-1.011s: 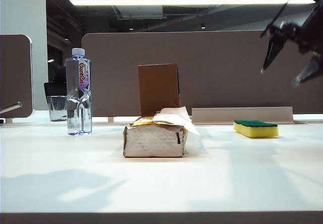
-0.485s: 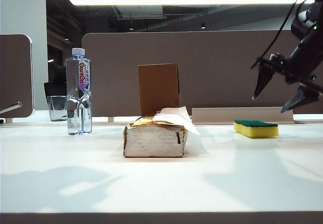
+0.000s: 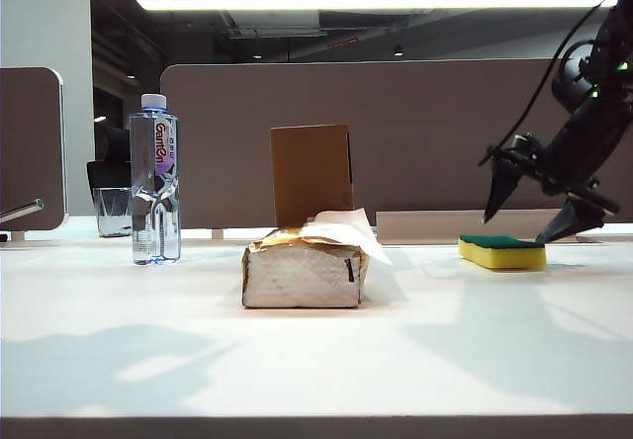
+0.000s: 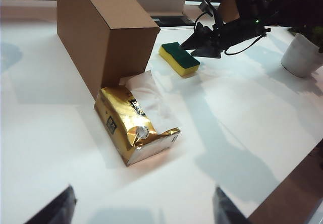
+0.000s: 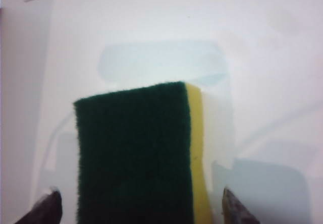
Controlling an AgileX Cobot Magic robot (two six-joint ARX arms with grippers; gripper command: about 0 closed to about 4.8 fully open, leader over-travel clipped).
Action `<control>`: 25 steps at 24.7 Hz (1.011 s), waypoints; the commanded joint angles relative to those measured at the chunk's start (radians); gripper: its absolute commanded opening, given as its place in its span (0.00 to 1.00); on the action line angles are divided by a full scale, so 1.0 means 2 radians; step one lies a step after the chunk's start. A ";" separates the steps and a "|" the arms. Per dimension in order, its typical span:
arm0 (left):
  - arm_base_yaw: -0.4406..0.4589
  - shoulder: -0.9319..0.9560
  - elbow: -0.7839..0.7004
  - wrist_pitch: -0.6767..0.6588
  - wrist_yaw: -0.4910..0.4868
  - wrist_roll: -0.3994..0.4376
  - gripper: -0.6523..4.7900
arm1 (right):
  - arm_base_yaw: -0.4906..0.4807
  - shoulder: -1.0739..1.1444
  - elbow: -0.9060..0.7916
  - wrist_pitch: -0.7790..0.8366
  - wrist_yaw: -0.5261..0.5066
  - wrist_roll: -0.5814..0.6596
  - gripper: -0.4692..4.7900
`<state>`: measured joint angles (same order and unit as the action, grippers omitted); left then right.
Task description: Move the sponge from right to left to wipe the table, avoiding obstacles on the table, and finally reaching the bottle of mineral water.
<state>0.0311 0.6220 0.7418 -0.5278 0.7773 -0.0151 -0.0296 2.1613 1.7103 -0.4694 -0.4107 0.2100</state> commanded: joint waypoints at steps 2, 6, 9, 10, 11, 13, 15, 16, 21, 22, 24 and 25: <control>0.000 -0.001 0.003 0.006 0.001 0.004 0.76 | 0.001 0.009 0.003 0.012 0.006 0.000 0.86; 0.000 -0.001 0.003 0.006 0.001 0.004 0.76 | 0.003 0.018 0.006 0.014 0.009 0.002 0.82; 0.000 -0.001 0.003 0.006 0.001 0.004 0.76 | 0.005 0.022 0.006 0.017 0.020 0.002 0.76; 0.000 -0.001 0.003 0.006 0.001 0.004 0.76 | 0.005 0.023 0.006 0.016 0.024 0.002 0.76; 0.000 -0.001 0.003 0.006 0.001 0.004 0.76 | 0.006 0.023 0.006 0.016 0.027 0.002 0.76; 0.000 -0.001 0.003 0.006 0.001 0.004 0.76 | 0.006 0.027 0.006 0.015 0.038 0.001 0.67; 0.000 -0.001 0.003 0.006 0.001 0.004 0.76 | 0.006 0.035 0.006 0.015 0.038 0.001 0.46; 0.000 -0.001 0.003 0.006 0.001 0.004 0.76 | 0.006 0.041 0.006 0.014 0.038 0.001 0.44; 0.000 -0.001 0.003 0.006 0.001 0.004 0.76 | 0.006 0.051 0.006 0.006 0.038 0.002 0.08; 0.000 -0.001 0.003 0.006 0.001 0.004 0.76 | 0.006 0.051 0.006 0.005 0.039 0.002 0.08; 0.000 -0.001 0.003 0.006 0.000 0.004 0.76 | 0.006 0.051 0.006 0.004 0.039 0.002 0.08; 0.000 -0.001 0.003 0.006 0.001 0.004 0.76 | 0.006 0.051 0.006 0.002 0.039 0.002 0.08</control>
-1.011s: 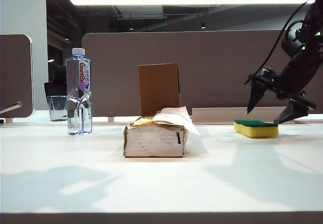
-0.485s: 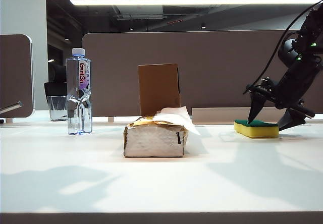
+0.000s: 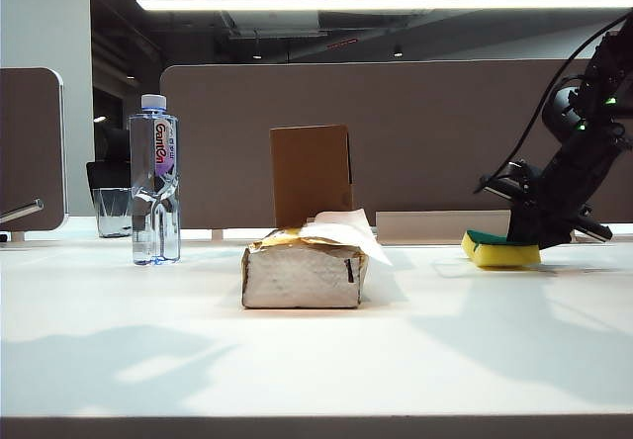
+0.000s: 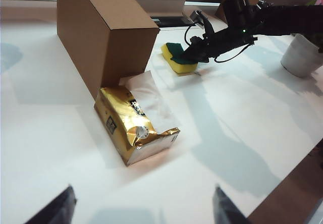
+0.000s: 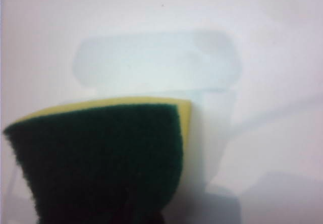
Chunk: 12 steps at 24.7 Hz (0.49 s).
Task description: Move the sponge from right to left to wipe the table, avoiding obstacles on the table, and finally reaching the bottle of mineral water.
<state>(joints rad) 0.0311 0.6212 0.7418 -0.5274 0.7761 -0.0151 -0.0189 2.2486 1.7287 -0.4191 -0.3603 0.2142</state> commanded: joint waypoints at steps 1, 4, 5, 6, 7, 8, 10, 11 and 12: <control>0.000 -0.001 0.003 0.006 0.001 0.004 0.76 | 0.001 0.007 -0.003 -0.025 0.014 0.000 0.08; 0.000 -0.001 0.003 0.006 0.001 0.004 0.76 | 0.001 0.007 -0.003 -0.043 0.014 0.000 0.08; 0.000 -0.001 0.003 0.006 0.001 0.004 0.76 | 0.001 0.007 -0.003 -0.055 0.014 0.000 0.08; 0.000 -0.001 0.003 0.006 0.001 0.013 0.76 | 0.000 0.006 -0.003 -0.068 0.012 0.000 0.08; 0.000 -0.001 0.003 0.006 0.001 0.020 0.76 | 0.000 0.006 -0.003 -0.078 0.010 0.000 0.08; 0.000 -0.001 0.003 0.006 0.001 0.023 0.76 | 0.000 0.005 -0.003 -0.085 0.009 -0.001 0.08; 0.000 -0.001 0.003 0.006 0.001 0.023 0.76 | 0.001 0.003 -0.003 -0.101 0.009 -0.003 0.08; 0.000 -0.001 0.003 0.006 0.001 0.023 0.76 | 0.002 -0.001 -0.003 -0.110 0.009 -0.003 0.08; 0.000 -0.001 0.003 0.006 0.001 0.023 0.76 | 0.002 -0.004 -0.003 -0.115 0.009 -0.003 0.08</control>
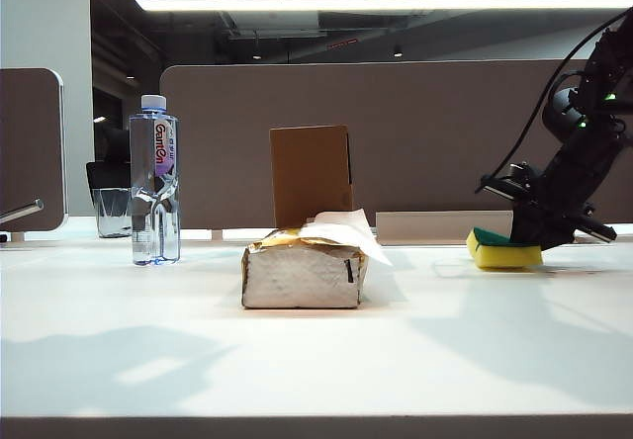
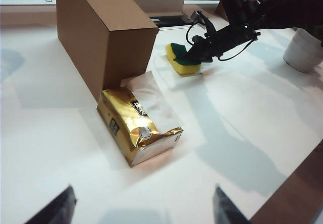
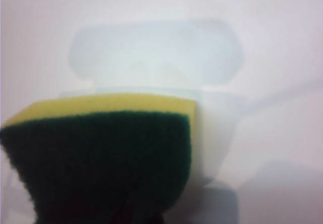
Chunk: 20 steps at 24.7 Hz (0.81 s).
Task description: Move the sponge from right to left to wipe the table, avoiding obstacles on the table, and finally reaching the bottle of mineral water.
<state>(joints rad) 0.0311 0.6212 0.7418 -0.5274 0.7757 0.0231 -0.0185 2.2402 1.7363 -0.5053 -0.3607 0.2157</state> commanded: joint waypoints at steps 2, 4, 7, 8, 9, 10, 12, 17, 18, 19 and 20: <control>0.000 -0.001 0.003 0.006 0.002 0.003 0.76 | 0.002 -0.005 -0.008 -0.078 0.009 -0.004 0.08; 0.000 -0.001 0.003 0.006 0.002 0.003 0.76 | 0.002 -0.012 -0.008 -0.088 0.009 -0.004 0.08; 0.000 -0.001 0.003 0.006 0.002 0.003 0.76 | 0.002 -0.015 -0.008 -0.110 0.009 -0.010 0.08; 0.000 -0.001 0.003 0.006 0.002 0.003 0.76 | 0.002 -0.015 -0.009 -0.119 0.009 -0.016 0.08; 0.000 -0.001 0.003 0.006 0.002 0.003 0.76 | 0.003 -0.015 -0.009 -0.127 0.009 -0.019 0.08; 0.000 -0.001 0.003 0.006 0.002 0.003 0.76 | 0.003 -0.015 -0.010 -0.133 0.009 -0.022 0.08; 0.000 -0.001 0.003 0.006 0.002 0.004 0.76 | 0.004 -0.020 -0.019 -0.134 0.009 -0.023 0.08; 0.000 -0.001 0.003 0.006 0.002 0.003 0.76 | 0.004 -0.062 -0.089 -0.102 0.011 -0.022 0.08; 0.000 -0.001 0.003 0.006 0.002 0.003 0.76 | 0.004 -0.071 -0.105 -0.093 0.011 -0.022 0.08; 0.000 -0.001 0.003 0.006 0.002 0.004 0.76 | 0.004 -0.079 -0.119 -0.084 0.011 -0.022 0.08; 0.000 -0.001 0.003 0.006 0.002 0.003 0.76 | 0.004 -0.090 -0.138 -0.072 0.011 -0.022 0.08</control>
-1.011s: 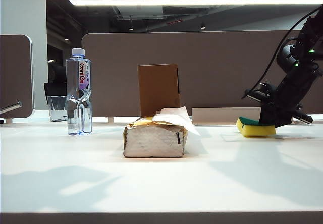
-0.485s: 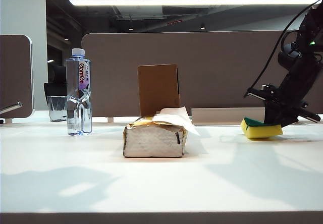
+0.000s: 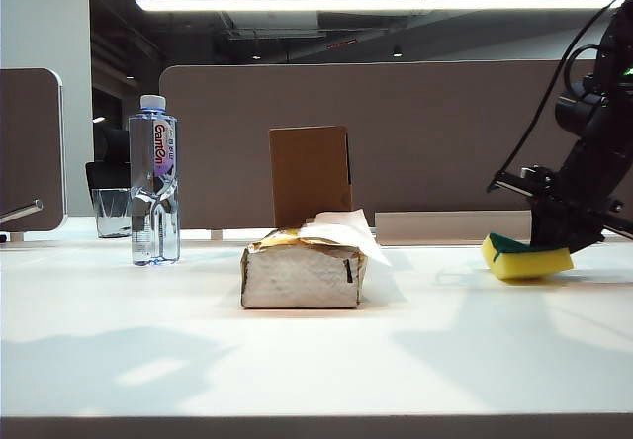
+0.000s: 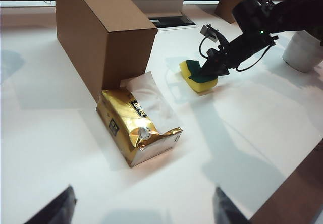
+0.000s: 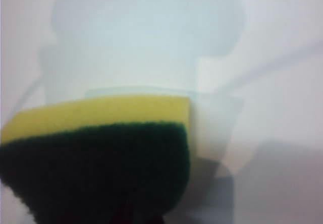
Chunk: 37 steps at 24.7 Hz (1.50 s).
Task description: Move the sponge from right to left to wipe the table, avoiding obstacles on the table, and finally reaching the bottle of mineral water.
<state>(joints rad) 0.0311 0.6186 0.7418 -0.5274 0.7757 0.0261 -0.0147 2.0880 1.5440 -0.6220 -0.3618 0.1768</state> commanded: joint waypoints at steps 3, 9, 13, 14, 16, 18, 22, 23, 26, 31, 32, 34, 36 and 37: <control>0.000 0.000 0.003 0.006 0.002 0.002 0.76 | 0.002 -0.054 -0.116 0.033 0.011 0.008 0.08; 0.000 0.000 0.003 0.006 0.002 0.002 0.76 | 0.002 -0.130 -0.259 0.125 0.010 0.054 0.08; 0.000 0.000 0.003 0.006 0.003 0.002 0.76 | 0.006 -0.188 -0.344 0.146 0.014 0.058 0.08; 0.000 0.000 0.003 0.006 0.003 0.002 0.76 | 0.008 -0.200 -0.361 0.154 0.014 0.062 0.08; 0.000 0.000 0.003 0.006 0.003 0.002 0.76 | 0.009 -0.229 -0.399 0.174 0.013 0.077 0.08; 0.000 0.000 0.003 0.006 0.003 0.002 0.76 | 0.010 -0.258 -0.432 0.186 0.013 0.091 0.08; 0.000 0.000 0.003 0.006 0.003 0.002 0.76 | 0.016 -0.336 -0.508 0.192 0.014 0.097 0.08; 0.000 0.000 0.003 0.006 0.003 0.002 0.76 | 0.018 -0.354 -0.524 0.190 0.014 0.097 0.08; 0.000 0.000 0.003 0.006 0.003 0.002 0.76 | 0.021 -0.401 -0.564 0.183 0.023 0.108 0.08; 0.000 0.000 0.003 0.006 0.003 0.002 0.76 | 0.021 -0.487 -0.622 0.170 0.023 0.122 0.08; 0.000 0.000 0.003 0.006 0.003 0.002 0.76 | 0.021 -0.496 -0.626 0.164 0.023 0.121 0.08; 0.000 0.000 0.003 0.006 0.003 0.002 0.76 | 0.021 -0.519 -0.629 0.152 0.023 0.121 0.08; 0.000 0.000 0.003 0.006 0.003 0.002 0.76 | 0.029 -0.525 -0.629 0.155 0.023 0.121 0.08; 0.000 0.000 0.003 0.006 0.003 0.002 0.76 | 0.034 -0.525 -0.629 0.156 0.023 0.121 0.08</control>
<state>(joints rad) 0.0311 0.6197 0.7418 -0.5274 0.7769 0.0261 0.0360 1.0294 0.3012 -0.2180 -0.3408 0.4198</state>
